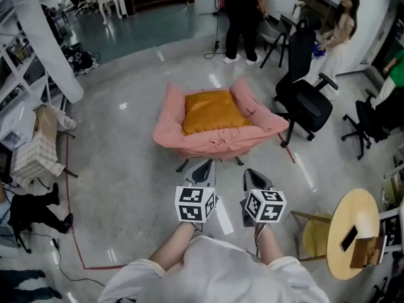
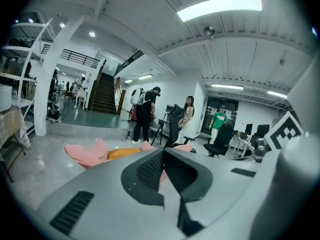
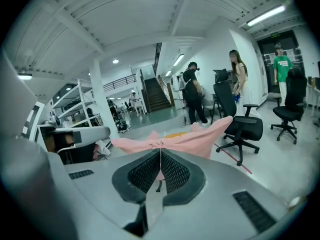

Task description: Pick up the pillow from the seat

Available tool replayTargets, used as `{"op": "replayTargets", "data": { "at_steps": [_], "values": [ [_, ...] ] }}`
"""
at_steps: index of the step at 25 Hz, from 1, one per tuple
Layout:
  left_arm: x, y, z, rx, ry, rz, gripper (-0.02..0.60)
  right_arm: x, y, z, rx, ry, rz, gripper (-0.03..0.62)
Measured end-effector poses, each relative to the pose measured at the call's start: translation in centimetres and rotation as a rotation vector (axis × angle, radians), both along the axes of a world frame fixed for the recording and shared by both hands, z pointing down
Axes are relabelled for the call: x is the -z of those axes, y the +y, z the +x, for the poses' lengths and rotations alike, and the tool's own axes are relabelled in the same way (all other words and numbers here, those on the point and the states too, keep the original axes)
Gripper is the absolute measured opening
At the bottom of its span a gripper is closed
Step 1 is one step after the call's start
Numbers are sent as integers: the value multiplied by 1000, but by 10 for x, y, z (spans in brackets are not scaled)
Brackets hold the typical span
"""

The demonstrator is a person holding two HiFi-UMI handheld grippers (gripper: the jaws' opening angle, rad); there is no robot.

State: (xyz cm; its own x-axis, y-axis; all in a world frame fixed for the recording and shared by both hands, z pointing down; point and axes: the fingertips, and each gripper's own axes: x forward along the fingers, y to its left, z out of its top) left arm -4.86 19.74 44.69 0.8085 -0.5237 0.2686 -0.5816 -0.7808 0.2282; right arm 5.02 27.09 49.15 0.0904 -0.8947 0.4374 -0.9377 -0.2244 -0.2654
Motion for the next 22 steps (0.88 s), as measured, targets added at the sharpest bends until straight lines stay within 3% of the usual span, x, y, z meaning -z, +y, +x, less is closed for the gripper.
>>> {"op": "replayTargets", "data": {
  "at_steps": [10, 22],
  "values": [
    [7, -99, 36, -1, 6, 6, 8, 4, -89, 34, -3, 1, -9, 29],
    [13, -240, 50, 54, 5, -21, 8, 19, -194, 82, -50, 15, -30, 29]
  ]
}}
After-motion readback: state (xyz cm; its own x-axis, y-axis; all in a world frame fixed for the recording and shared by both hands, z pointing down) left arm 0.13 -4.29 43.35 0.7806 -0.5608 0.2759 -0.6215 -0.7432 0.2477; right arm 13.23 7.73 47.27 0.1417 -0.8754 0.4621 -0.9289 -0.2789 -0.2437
